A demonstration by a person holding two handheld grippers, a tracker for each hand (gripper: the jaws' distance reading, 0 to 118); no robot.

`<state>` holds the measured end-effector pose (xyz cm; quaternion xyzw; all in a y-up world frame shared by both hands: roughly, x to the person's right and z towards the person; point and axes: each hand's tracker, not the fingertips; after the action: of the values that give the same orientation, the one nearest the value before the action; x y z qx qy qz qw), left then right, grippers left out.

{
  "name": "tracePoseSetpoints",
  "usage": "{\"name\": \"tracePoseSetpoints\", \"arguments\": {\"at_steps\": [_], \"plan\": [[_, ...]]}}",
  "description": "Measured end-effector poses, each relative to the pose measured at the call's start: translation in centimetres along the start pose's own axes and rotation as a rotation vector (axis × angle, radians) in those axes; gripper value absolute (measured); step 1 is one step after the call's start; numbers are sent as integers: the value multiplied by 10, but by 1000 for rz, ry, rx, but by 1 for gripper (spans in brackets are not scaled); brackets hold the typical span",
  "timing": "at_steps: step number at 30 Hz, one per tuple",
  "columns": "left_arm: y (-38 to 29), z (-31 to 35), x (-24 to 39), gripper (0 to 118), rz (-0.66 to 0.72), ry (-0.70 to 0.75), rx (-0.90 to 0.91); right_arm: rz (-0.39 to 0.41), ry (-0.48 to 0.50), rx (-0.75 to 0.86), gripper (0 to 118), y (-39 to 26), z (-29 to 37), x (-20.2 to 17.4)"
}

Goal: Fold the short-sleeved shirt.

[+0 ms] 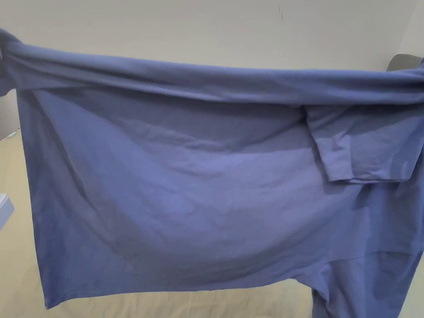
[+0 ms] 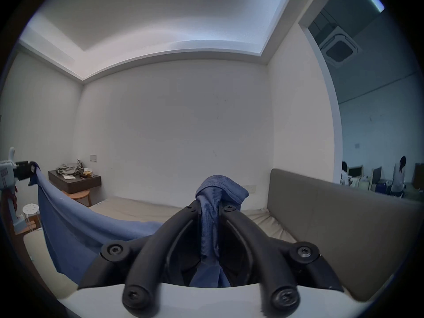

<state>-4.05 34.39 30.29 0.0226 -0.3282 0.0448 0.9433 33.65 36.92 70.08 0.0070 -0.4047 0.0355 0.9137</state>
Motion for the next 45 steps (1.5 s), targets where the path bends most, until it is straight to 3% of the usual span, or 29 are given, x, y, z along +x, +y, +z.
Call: {"name": "tracePoseSetpoints", "arguments": {"at_steps": [4, 8, 16, 23, 28, 33, 36, 40, 45], "plan": [[16, -30, 5, 3, -19, 0, 7, 8, 1, 1, 16, 17, -25, -1], [26, -66, 8, 3, -37, 5, 8, 84, -29, 17, 16, 25, -59, -11], [21, -156, 13, 3, -84, 51, -38, 157, -58, -10, 16, 12, -152, -37], [1, -223, 10, 3, -66, 97, -86, 181, -63, -52, 16, -16, -240, -52], [-30, -248, -1, 3, -67, 116, -138, 148, -32, -139, 16, -52, -272, -63], [-87, -246, -16, 3, -95, 120, -241, 143, 23, -263, 16, -116, -271, -71], [-137, -229, -27, 3, -112, 127, -302, 88, 66, -381, 16, -163, -255, -78], [-211, -188, -42, 3, -129, 145, -447, 71, 129, -548, 16, -230, -220, -85], [-309, -89, -57, 3, -137, 157, -663, 33, 134, -771, 16, -322, -154, -78]]}}
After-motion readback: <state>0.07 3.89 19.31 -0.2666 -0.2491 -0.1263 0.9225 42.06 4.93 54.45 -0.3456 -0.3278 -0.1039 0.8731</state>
